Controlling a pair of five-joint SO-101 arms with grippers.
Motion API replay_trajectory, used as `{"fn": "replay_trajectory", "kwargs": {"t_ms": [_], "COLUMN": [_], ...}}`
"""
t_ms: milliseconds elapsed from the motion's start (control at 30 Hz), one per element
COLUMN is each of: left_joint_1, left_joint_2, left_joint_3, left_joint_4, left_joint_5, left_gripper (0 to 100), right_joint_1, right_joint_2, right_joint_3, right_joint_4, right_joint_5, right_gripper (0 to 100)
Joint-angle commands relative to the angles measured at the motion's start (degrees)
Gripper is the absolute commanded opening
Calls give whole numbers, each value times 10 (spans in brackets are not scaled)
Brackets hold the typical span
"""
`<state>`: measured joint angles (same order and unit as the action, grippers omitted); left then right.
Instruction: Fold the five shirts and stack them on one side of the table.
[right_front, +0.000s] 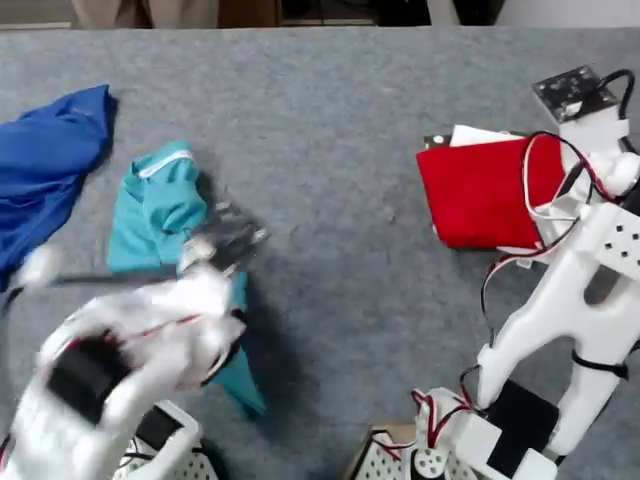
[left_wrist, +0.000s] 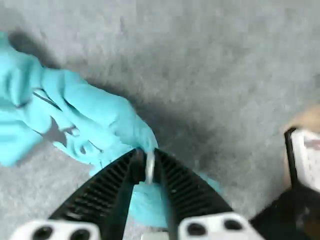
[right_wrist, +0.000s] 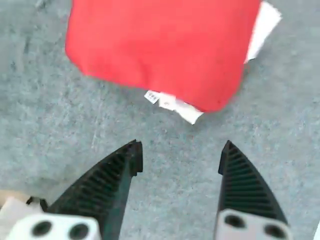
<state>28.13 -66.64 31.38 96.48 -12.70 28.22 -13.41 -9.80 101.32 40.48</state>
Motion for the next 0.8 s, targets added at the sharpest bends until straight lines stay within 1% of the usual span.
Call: {"fn": "replay_trajectory", "kwargs": {"t_ms": [0,33,133,200,333,467,533,600,700,767], "left_joint_1": [-71,-101,-197,-266,-431,-627,-699,-733,-756,-767], "left_joint_2": [-52,-53,-53,-53,-53,-53,-57,-58,-58,-58], "left_joint_3": [-11,-20,-48,-68,-86,-72,-55,-39,-25,-21], "left_joint_4": [25,35,43,43,43,43,43,43,43,43], "left_joint_5": [54,66,70,71,75,72,70,69,43,40], "left_gripper": [254,275,267,267,264,264,264,264,264,264], "right_joint_1": [-9,-17,-58,-100,-223,-362,-429,-490,-561,-599], "right_joint_2": [-18,-18,-22,-22,-17,-17,-16,-7,36,87], "right_joint_3": [33,47,78,82,85,102,117,132,147,146], "right_joint_4": [7,6,-7,-10,-12,-59,-91,-131,-210,-251], "right_joint_5": [25,29,32,31,18,-25,-39,-56,-89,-115], "right_gripper": [253,253,253,253,253,253,253,253,255,256]}}
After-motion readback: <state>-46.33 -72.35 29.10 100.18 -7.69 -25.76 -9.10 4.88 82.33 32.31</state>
